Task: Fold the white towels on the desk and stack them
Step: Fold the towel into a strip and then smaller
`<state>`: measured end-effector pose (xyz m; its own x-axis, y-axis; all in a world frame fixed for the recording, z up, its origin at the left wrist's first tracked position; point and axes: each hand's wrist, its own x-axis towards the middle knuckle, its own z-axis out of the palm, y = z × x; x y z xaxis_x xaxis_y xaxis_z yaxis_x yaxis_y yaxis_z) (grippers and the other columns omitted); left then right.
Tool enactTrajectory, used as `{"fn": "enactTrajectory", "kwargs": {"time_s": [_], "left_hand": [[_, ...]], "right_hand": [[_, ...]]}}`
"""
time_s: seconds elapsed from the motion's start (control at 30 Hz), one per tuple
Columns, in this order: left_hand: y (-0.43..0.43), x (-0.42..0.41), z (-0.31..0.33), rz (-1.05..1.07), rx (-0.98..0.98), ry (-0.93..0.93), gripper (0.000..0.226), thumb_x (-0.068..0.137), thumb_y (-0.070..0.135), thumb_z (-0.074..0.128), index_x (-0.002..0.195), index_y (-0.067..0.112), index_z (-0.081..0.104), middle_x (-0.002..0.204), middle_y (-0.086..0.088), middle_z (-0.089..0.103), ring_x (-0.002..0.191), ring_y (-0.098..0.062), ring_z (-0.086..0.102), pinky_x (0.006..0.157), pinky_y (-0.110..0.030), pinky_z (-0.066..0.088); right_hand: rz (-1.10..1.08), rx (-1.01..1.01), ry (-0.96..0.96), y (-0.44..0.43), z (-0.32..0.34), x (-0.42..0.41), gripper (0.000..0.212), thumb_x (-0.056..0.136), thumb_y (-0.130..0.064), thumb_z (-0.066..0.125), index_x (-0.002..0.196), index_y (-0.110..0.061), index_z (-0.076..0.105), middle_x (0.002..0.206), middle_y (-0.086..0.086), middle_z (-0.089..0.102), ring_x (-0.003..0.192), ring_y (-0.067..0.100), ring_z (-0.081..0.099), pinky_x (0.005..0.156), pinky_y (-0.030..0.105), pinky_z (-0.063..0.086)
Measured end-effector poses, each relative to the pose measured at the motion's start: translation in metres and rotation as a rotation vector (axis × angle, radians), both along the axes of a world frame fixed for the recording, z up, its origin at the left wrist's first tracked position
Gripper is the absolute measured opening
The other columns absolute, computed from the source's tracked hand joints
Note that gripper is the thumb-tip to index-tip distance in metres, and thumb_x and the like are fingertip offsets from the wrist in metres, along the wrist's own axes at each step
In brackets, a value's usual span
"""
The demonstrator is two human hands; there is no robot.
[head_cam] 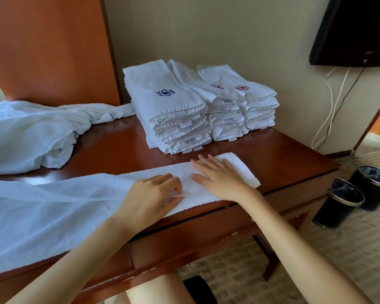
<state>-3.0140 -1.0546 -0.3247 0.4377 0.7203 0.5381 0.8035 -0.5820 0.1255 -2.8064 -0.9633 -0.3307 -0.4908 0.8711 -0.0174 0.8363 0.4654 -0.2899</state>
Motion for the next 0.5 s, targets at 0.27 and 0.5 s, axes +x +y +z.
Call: {"fn": "enactTrajectory", "kwargs": {"time_s": [0.27, 0.5], "left_hand": [[0.016, -0.078, 0.002, 0.438, -0.041, 0.052, 0.049, 0.071, -0.004, 0.059, 0.113, 0.020, 0.067, 0.108, 0.002, 0.068, 0.098, -0.028, 0.062, 0.075, -0.033, 0.042], [-0.028, -0.215, 0.002, 0.808, -0.046, 0.059, 0.026, 0.078, 0.010, 0.073, 0.104, 0.012, 0.074, 0.101, -0.013, 0.073, 0.090, -0.037, 0.067, 0.082, -0.046, 0.046]], "right_hand": [[-0.030, -0.035, -0.050, 0.054, -0.001, 0.040, 0.059, 0.097, -0.063, 0.022, 0.152, -0.042, 0.011, 0.161, -0.016, 0.000, 0.146, 0.002, -0.006, 0.117, 0.032, -0.004], [-0.086, 0.260, -0.133, 0.048, 0.016, 0.000, 0.046, 0.103, -0.032, 0.039, 0.149, -0.025, 0.034, 0.158, -0.001, 0.027, 0.145, 0.019, 0.023, 0.115, 0.034, 0.019]]}}
